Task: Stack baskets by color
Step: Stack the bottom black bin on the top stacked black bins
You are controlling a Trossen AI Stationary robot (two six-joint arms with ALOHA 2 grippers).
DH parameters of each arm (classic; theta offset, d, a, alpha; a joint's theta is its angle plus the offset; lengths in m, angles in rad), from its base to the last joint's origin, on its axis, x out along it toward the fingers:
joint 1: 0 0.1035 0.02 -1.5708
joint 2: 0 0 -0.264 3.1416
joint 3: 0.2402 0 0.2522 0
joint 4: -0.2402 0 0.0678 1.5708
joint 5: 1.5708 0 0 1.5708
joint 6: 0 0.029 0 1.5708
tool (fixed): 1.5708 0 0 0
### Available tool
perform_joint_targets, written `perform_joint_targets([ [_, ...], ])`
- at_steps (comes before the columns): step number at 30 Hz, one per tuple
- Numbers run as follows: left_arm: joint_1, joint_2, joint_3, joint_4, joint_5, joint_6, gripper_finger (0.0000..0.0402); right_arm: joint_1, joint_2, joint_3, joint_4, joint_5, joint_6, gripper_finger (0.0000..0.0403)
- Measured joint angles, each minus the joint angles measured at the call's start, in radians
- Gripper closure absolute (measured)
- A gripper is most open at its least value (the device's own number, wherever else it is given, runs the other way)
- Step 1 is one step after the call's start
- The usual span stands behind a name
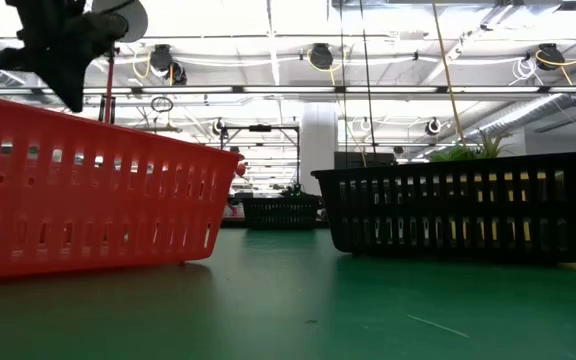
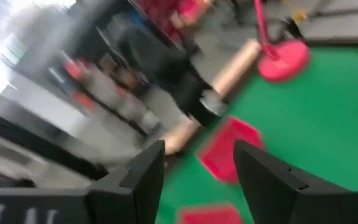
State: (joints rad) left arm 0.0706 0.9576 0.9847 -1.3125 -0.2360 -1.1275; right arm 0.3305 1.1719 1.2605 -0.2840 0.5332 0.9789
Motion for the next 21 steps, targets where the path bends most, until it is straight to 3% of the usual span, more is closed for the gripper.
perform_joint_targets([
  [4,0.03,-0.008,0.018,0.008,-0.035,0.095,0.0395,-0.018,0.083,0.164,-0.324,-0.142,-0.001,0.0222],
  [7,0.051,-0.006,0.018,0.02,-0.03,0.136,0.0385,-0.036,0.152,0.22,-0.469,-0.265,-0.005,0.0222],
  [15,0.053,-0.001,0.018,0.079,-0.026,0.138,0.0381,-0.089,0.295,0.223,-0.579,-0.536,-0.058,0.0222],
  [21,0.053,-0.001,0.018,0.181,-0.009,0.175,0.0381,-0.146,0.369,0.222,-0.59,-0.591,-0.192,0.0209],
])
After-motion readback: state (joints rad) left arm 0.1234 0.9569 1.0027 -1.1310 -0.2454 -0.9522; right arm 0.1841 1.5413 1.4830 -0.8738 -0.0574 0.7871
